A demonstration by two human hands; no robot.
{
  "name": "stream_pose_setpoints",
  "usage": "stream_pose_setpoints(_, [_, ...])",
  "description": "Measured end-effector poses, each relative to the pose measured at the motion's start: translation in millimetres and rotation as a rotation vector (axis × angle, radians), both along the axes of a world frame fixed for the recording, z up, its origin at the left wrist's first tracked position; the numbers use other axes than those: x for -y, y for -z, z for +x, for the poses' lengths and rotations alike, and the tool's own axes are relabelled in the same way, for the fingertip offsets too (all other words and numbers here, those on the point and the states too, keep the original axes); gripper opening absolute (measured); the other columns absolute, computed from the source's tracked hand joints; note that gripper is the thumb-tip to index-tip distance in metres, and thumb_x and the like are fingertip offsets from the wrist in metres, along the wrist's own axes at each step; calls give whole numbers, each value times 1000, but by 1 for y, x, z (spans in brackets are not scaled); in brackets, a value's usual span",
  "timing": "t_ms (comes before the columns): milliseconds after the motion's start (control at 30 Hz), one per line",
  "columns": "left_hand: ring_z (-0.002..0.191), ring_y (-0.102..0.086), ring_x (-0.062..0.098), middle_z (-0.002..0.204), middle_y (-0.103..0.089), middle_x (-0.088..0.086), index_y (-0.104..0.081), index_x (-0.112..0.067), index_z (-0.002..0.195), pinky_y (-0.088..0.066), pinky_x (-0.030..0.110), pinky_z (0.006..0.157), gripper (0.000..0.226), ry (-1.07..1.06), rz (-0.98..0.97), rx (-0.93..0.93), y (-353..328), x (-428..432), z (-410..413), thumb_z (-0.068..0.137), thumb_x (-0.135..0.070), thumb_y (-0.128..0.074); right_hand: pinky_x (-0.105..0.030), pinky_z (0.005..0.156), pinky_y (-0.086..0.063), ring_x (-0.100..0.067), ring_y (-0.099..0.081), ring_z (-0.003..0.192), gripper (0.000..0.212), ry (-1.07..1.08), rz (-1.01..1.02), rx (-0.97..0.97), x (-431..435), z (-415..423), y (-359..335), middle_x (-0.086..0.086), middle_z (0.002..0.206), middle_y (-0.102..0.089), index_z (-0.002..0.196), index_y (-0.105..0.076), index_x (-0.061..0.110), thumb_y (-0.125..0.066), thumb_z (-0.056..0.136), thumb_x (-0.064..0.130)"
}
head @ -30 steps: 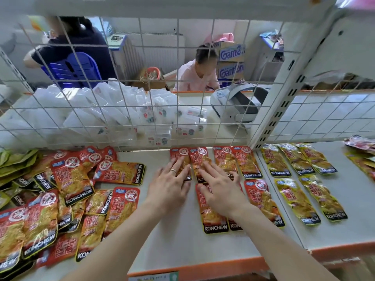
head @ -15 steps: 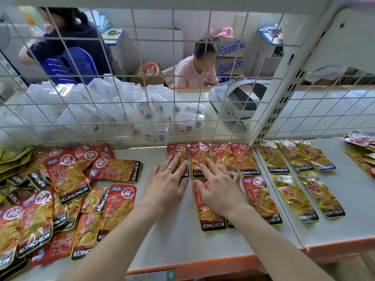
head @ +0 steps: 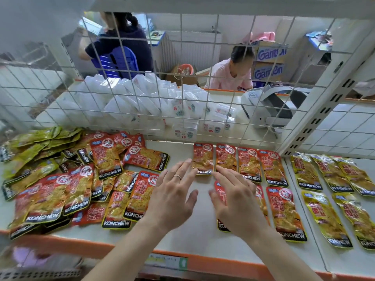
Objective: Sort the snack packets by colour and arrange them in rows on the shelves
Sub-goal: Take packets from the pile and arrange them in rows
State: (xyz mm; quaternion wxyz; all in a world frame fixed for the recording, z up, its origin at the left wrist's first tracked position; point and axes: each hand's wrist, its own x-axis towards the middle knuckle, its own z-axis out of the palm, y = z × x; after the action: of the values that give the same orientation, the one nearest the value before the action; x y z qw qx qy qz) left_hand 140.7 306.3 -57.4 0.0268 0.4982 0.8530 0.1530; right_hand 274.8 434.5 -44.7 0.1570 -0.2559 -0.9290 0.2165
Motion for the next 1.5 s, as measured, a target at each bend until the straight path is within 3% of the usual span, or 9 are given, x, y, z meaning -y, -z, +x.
stream_pose_setpoints(200, [150, -24, 16, 162, -29, -5, -45, -26, 147, -21, 43, 122, 58, -253, 8, -44, -15, 59, -2, 94, -48, -34, -35, 111, -24, -11, -38, 139, 48, -199, -69, -28, 29, -35, -3, 8, 146, -50, 139, -55, 24, -61, 92, 33])
stream_pose_setpoints(400, [144, -34, 17, 155, -42, -4, -49, -26, 144, -32, 44, 117, 57, -451, 56, -52, -20, 128, -12, 92, -48, -39, -45, 105, -34, -14, -47, 131, 49, -324, -50, -17, 77, -74, -10, 10, 138, -57, 133, -60, 24, -50, 89, 41])
stream_pose_setpoints(600, [143, -36, 20, 154, -42, -2, -52, -25, 140, -29, 42, 118, 51, -588, 65, 0, -26, 177, -45, 94, -45, -46, -35, 101, -26, -8, -43, 134, 54, -376, -63, 33, 121, -116, -20, 15, 140, -54, 137, -55, 30, -43, 87, 46])
stream_pose_setpoints(800, [149, -23, 19, 161, -29, 0, -28, -17, 154, -26, 40, 117, 69, -703, -67, 95, -32, 190, -92, 100, -60, -36, -43, 105, -42, -19, -51, 129, 45, -268, -71, 54, 153, -176, -21, 2, 138, -59, 135, -57, 20, -59, 94, 39])
stream_pose_setpoints(1000, [144, -24, 29, 154, -33, 9, -22, -11, 154, -33, 42, 111, 90, -690, -262, 83, -35, 189, -128, 91, -67, -53, -38, 100, -47, -23, -52, 122, 55, -67, -62, 164, 164, -223, -16, -4, 132, -57, 139, -49, 16, -54, 96, 50])
stream_pose_setpoints(1233, [137, -36, 28, 150, -43, 6, -13, -10, 157, -36, 41, 108, 98, -636, -154, 165, -29, 204, -162, 88, -54, -66, -41, 108, -40, -29, -43, 128, 73, 119, -92, 216, 172, -247, -10, -11, 136, -50, 143, -43, 12, -68, 86, 51])
stream_pose_setpoints(1367, [126, -47, 26, 139, -53, 2, -25, -14, 150, -39, 39, 99, 82, -613, -65, 178, -28, 209, -169, 88, -46, -67, -36, 106, -41, -24, -47, 125, 72, 170, -206, 90, 176, -246, -12, -9, 133, -52, 142, -46, 10, -76, 83, 42])
stream_pose_setpoints(1500, [109, -54, 29, 115, -62, 7, -44, -13, 135, -43, 43, 93, 47, -629, 153, 270, -25, 214, -169, 95, -29, -62, -21, 83, -50, -14, -61, 98, 34, 168, -387, -68, 182, -237, -16, 0, 107, -64, 121, -60, 13, -70, 91, 25])
